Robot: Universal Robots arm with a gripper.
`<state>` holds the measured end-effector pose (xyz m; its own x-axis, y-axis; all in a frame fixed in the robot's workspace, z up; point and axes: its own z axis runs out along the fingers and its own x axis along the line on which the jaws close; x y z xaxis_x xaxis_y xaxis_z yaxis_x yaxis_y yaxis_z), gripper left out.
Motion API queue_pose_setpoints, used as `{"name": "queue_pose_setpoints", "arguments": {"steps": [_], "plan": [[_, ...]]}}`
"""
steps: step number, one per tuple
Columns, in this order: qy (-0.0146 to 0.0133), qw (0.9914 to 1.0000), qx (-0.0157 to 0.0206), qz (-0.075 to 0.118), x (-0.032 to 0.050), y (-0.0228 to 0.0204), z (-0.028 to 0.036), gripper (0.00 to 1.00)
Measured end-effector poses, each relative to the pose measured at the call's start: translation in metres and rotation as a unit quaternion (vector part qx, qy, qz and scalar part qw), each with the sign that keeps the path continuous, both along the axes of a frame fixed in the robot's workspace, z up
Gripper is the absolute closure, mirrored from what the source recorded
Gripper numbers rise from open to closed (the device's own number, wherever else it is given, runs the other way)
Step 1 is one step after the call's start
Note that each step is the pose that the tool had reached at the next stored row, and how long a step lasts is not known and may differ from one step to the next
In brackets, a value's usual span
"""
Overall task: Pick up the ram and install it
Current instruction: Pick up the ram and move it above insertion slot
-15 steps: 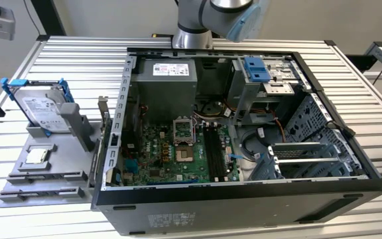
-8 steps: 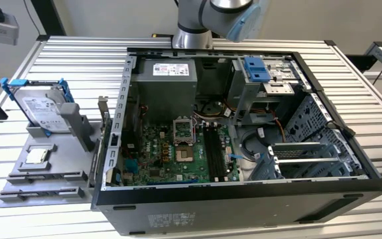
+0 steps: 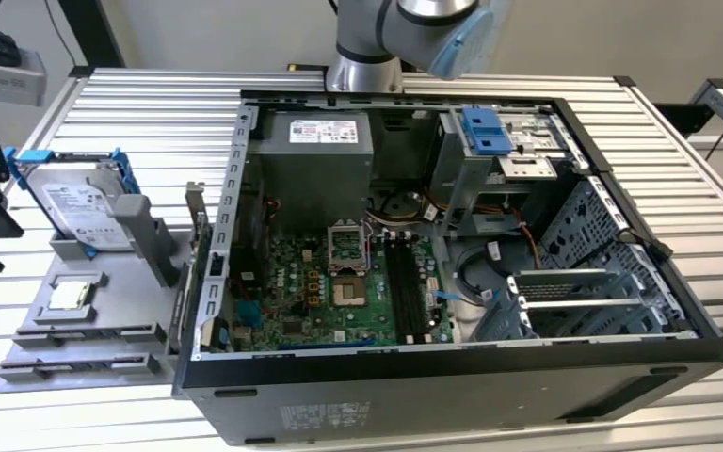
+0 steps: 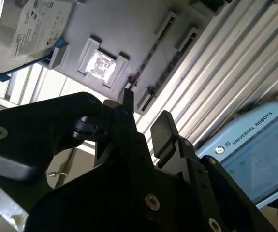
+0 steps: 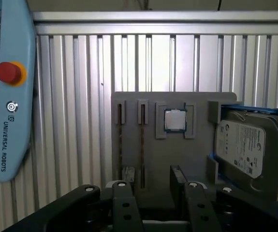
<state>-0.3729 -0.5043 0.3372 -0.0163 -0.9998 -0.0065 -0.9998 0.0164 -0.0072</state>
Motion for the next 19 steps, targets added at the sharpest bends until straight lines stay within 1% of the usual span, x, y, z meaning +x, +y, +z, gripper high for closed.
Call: {"name": "queue_pose_setpoints", "arguments": {"steps": [4, 10, 15, 19], "plan": [[-0.0001, 1.0, 0.0001, 0.0, 0.0, -0.008, -0.0074, 0.0], [-0.0001, 1.0, 0.0001, 0.0, 0.0, -0.0161, -0.0184, 0.0], [-0.0001, 1.0, 0.0001, 0.0, -0.0001, -0.0195, -0.0275, 0.0], [-0.0001, 1.0, 0.0, 0.001, -0.0001, -0.0207, -0.0346, 0.0]]}}
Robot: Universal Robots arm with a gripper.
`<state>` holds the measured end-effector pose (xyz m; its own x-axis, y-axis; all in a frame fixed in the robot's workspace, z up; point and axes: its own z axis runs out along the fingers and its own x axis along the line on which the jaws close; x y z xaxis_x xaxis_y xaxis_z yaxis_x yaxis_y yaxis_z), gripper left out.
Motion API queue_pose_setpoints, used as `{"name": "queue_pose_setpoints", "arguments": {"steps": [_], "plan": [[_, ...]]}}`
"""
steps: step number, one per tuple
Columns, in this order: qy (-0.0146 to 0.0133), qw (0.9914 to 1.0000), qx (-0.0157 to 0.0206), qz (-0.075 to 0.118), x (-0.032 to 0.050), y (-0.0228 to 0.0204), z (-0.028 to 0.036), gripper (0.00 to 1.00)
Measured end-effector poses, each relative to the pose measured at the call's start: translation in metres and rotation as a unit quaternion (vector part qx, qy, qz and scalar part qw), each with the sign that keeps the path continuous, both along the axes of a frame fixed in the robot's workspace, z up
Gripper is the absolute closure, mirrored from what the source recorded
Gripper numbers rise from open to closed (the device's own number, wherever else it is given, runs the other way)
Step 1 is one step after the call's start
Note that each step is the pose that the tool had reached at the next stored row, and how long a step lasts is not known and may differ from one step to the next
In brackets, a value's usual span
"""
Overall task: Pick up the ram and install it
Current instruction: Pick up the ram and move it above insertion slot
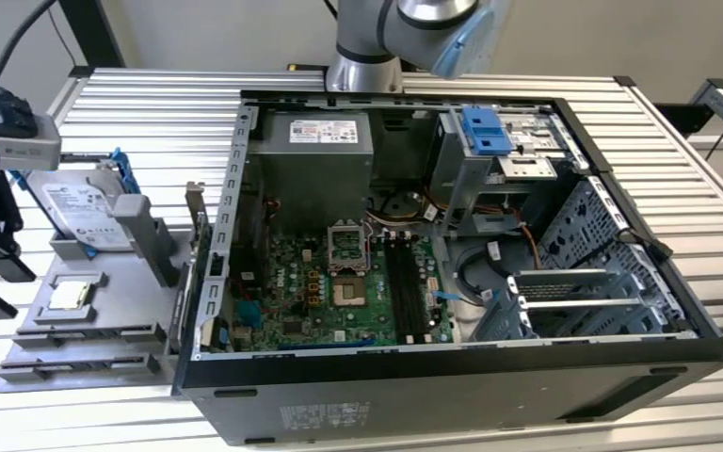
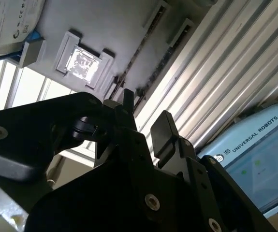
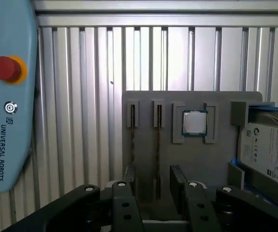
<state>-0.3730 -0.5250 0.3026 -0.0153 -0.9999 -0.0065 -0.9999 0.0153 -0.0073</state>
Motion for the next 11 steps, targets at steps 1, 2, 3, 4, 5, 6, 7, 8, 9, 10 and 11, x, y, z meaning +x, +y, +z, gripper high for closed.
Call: {"name": "queue_pose_setpoints", "arguments": {"steps": [1, 2, 3, 4, 5, 6, 7, 8, 9, 10, 11], "plan": [[0.0, 1.0, 0.0, 0.0, -0.0001, -0.0001, -0.0018, 0.0], [0.0, 1.0, 0.0, 0.0, -0.0001, -0.0001, -0.0037, 0.0], [0.0, 1.0, 0.0, 0.0, 0.0, -0.0002, -0.0055, 0.0], [-0.0001, 1.0, 0.0, 0.0, 0.0, -0.0004, -0.007, 0.0], [0.0, 1.0, 0.0, 0.0, 0.0, -0.0005, -0.0079, 0.0], [0.0001, 1.0, -0.0001, 0.0, 0.0, -0.0006, -0.0079, 0.0], [0.0001, 1.0, -0.0001, 0.0, 0.0, -0.0006, -0.0079, 0.0], [0.0001, 1.0, -0.0002, 0.0, 0.0, -0.0006, -0.0079, 0.0], [0.0001, 1.0, -0.0001, 0.0, 0.0, -0.0006, -0.008, 0.0], [0.0001, 1.0, -0.0001, 0.0, 0.0001, -0.0009, -0.0084, 0.0], [0.0, 1.0, 0.0, 0.0, 0.0001, -0.001, -0.0092, 0.0]]}}
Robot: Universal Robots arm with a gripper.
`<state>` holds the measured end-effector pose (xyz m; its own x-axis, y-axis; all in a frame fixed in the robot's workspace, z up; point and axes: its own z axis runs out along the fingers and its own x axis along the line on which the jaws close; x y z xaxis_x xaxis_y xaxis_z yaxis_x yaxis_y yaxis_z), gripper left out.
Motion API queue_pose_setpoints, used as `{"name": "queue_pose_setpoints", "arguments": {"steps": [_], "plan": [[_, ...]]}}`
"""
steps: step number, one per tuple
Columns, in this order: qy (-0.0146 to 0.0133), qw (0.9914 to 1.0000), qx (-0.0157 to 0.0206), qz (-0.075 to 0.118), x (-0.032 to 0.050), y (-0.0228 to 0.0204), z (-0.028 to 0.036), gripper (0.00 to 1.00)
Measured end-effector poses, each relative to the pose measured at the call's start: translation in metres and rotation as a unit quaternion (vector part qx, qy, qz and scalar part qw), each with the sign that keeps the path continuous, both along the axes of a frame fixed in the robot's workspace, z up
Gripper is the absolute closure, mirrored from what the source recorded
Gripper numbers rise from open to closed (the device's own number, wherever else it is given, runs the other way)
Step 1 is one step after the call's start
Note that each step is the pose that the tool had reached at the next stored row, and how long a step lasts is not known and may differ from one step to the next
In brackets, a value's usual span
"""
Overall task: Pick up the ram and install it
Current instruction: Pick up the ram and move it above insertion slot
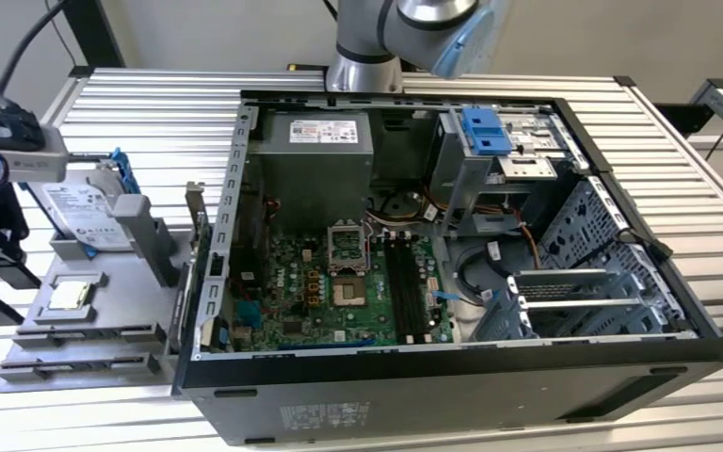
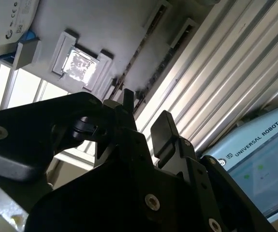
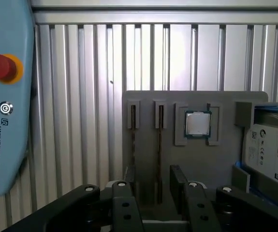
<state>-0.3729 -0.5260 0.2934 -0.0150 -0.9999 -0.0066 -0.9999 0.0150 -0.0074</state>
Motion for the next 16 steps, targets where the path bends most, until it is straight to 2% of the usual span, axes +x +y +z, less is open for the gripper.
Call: {"name": "queue_pose_setpoints", "arguments": {"steps": [16], "plan": [[0.0001, 1.0, -0.0001, 0.0, -0.0001, -0.0026, -0.0224, 0.0]]}}
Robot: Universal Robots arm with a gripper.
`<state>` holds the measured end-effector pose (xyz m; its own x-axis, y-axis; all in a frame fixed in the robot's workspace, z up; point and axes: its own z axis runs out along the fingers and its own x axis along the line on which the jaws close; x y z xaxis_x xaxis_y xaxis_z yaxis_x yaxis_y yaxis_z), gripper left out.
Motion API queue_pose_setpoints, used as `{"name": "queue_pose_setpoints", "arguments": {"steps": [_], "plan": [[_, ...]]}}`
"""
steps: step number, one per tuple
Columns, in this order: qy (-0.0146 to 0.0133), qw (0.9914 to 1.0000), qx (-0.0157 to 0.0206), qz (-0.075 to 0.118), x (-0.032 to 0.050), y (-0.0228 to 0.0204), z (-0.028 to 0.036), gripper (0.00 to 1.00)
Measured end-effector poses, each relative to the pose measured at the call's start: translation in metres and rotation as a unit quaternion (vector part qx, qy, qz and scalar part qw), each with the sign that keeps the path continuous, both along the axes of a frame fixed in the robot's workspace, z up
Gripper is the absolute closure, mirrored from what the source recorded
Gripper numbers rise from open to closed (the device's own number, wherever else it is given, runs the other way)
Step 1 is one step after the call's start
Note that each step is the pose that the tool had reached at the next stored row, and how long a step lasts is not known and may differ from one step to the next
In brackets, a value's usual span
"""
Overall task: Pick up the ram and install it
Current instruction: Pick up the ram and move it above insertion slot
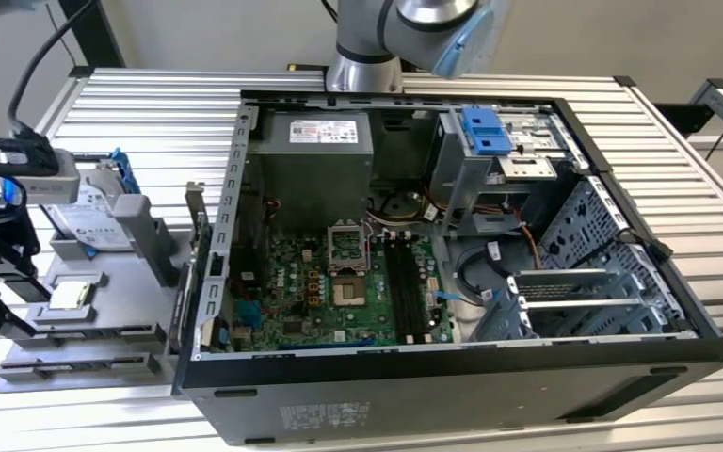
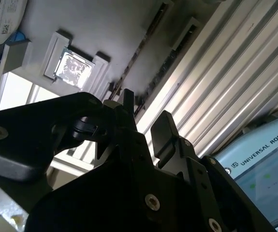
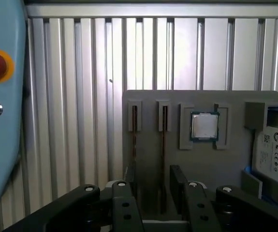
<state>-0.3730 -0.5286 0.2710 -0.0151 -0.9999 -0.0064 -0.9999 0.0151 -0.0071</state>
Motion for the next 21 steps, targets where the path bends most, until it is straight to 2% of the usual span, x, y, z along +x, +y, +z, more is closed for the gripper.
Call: {"name": "queue_pose_setpoints", "arguments": {"steps": [4, 13, 21], "plan": [[0.0, 1.0, 0.0, 0.0, 0.0, -0.0012, -0.0064, 0.0], [0.0001, 0.99998, 0.0, 0.006, -0.0001, -0.0071, -0.0205, 0.0], [0.0015, 0.99996, 0.0, 0.009, -0.0001, -0.0088, -0.0342, 0.0]]}}
